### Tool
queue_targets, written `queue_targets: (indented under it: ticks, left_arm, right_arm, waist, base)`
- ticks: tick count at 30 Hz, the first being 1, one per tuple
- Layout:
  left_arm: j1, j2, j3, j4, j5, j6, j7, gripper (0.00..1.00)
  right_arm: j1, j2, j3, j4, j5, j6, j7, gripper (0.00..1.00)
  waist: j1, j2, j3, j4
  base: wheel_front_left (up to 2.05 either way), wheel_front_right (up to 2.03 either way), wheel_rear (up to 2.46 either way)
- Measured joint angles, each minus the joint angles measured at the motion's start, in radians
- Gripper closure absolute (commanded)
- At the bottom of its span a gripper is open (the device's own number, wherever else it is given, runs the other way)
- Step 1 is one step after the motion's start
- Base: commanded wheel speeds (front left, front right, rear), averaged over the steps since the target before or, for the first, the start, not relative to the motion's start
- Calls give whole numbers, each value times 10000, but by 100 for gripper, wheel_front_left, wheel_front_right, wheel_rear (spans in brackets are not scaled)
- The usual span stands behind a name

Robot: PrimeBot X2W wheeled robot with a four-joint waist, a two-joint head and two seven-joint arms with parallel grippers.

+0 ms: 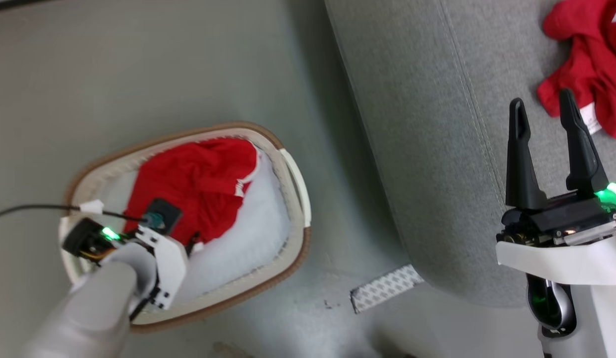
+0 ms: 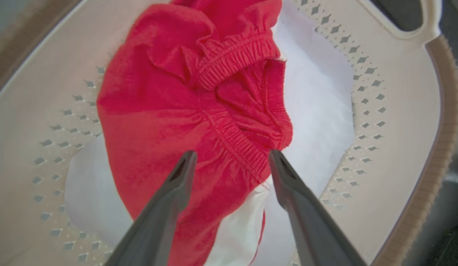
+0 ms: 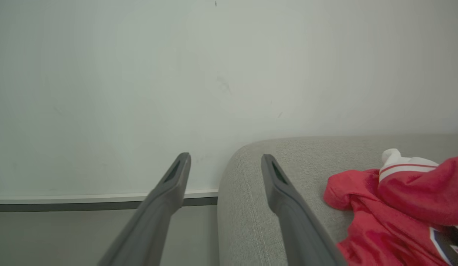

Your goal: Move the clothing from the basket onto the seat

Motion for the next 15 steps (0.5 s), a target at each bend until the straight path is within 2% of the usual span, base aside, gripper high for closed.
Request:
queue_targets:
  ticks: [9, 15]
  left_arm:
    - [-823, 640, -1313, 623, -688, 0, 625, 0]
    - [-1147, 732, -2117, 849, -1223, 0, 1152, 0]
  right_arm:
    - [-105, 2, 199, -280, 512, 0, 0, 0]
    - [-95, 2, 215, -313, 591, 0, 0, 0]
  waist:
    - [0, 0, 1000, -759]
    - [-1, 0, 1346, -994]
  base:
    - [0, 0, 0]
    - [0, 0, 0]
